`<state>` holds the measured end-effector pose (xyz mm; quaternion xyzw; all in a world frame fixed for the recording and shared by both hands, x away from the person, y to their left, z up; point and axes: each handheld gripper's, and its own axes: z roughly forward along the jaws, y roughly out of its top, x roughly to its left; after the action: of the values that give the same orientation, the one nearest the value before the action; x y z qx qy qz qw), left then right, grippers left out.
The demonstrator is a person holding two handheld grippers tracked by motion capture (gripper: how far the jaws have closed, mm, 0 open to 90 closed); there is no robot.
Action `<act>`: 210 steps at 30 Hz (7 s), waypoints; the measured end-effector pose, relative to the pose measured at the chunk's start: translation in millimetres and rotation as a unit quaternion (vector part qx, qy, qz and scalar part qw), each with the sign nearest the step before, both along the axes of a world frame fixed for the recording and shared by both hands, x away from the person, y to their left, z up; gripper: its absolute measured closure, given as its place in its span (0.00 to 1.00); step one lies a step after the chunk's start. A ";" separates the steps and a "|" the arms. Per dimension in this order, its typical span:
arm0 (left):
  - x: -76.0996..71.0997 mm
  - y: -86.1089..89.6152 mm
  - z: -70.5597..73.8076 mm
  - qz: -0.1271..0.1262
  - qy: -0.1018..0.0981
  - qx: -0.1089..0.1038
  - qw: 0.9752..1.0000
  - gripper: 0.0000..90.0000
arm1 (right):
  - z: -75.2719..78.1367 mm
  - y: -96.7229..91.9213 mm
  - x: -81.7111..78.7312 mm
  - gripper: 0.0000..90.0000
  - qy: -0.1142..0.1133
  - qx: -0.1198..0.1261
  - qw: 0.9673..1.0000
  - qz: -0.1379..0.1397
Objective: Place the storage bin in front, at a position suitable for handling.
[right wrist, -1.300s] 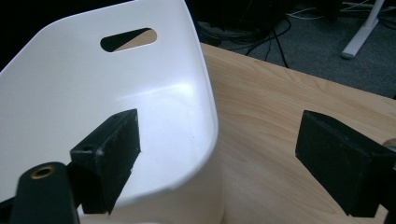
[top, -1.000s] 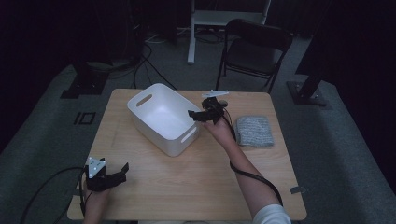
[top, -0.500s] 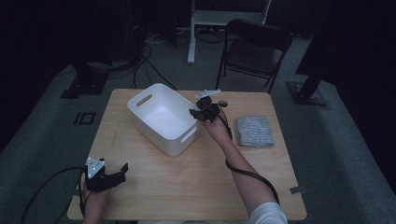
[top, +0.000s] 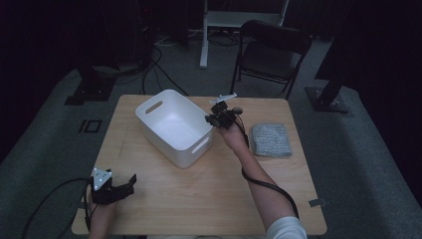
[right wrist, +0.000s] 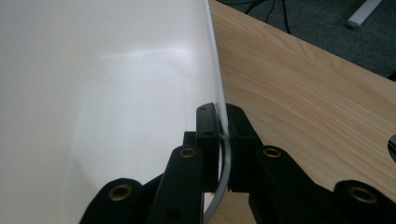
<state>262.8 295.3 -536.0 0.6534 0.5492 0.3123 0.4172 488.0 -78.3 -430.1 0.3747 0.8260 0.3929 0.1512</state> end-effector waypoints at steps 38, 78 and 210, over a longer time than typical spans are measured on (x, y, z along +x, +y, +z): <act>0.4 -0.9 -2.7 0.001 0.006 -0.003 1.000 0.02 | -2.9 -36.0 -34.4 0.96 0.007 0.018 1.000 0.025; 0.4 -4.1 -4.0 -0.002 0.012 0.003 1.000 0.02 | -2.5 -89.1 -82.2 0.96 0.016 0.000 0.997 0.077; 16.5 -88.5 105.7 -0.185 -0.001 -0.006 0.983 0.50 | 5.8 -124.2 -109.5 0.85 -0.026 0.082 0.995 0.048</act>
<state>279.3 206.7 -430.3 0.7409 0.4205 0.2272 0.4718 378.5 -202.5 -424.4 0.3350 0.8041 0.4756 0.1226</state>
